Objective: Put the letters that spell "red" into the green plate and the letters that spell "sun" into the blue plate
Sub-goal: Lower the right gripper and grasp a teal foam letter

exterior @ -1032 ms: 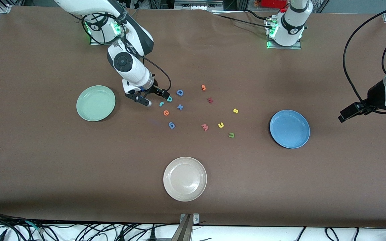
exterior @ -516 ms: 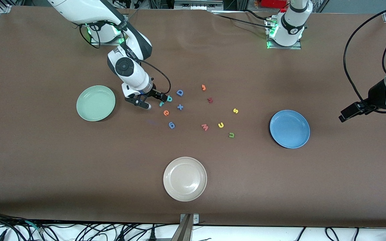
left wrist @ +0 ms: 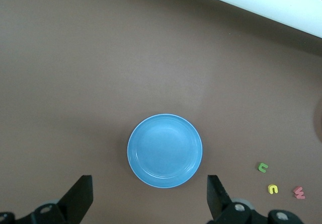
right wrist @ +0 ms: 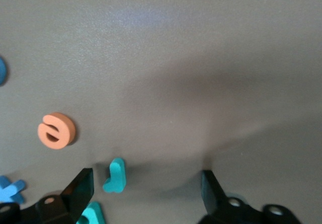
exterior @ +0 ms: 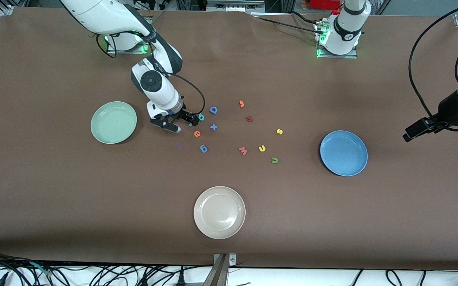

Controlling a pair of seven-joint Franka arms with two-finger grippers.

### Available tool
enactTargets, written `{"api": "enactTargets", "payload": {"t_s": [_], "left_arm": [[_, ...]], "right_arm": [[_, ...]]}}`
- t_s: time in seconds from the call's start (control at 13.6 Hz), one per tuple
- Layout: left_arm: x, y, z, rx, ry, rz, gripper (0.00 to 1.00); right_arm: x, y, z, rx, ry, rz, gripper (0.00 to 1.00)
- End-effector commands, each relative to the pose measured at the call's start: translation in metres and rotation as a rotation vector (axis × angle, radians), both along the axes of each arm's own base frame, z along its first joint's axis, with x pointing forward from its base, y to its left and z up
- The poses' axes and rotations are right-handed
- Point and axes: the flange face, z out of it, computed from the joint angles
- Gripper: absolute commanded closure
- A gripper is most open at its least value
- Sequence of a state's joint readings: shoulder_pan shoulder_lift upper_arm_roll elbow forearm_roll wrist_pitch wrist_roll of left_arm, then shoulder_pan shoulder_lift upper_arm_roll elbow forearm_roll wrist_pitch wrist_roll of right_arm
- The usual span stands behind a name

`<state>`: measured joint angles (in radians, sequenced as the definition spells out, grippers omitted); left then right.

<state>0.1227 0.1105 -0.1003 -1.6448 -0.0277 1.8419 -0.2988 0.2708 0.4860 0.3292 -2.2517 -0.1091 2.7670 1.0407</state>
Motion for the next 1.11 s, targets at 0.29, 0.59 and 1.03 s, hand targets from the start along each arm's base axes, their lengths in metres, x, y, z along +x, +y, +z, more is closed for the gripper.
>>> {"api": "enactTargets", "payload": {"t_s": [0.29, 0.59, 1.03], "left_arm": [[-0.004, 0.002, 0.008, 0.018, 0.003, 0.002, 0.0], [-0.004, 0.002, 0.007, 0.017, 0.004, 0.007, 0.0], [-0.003, 0.0, 0.006, 0.016, 0.004, 0.008, 0.0]], "right_arm": [[0.004, 0.015, -0.001, 0.012, -0.04, -0.029, 0.13], [0.003, 0.027, -0.001, 0.02, -0.041, -0.04, 0.37], [0.004, 0.023, -0.004, 0.014, -0.037, -0.043, 0.65]]}}
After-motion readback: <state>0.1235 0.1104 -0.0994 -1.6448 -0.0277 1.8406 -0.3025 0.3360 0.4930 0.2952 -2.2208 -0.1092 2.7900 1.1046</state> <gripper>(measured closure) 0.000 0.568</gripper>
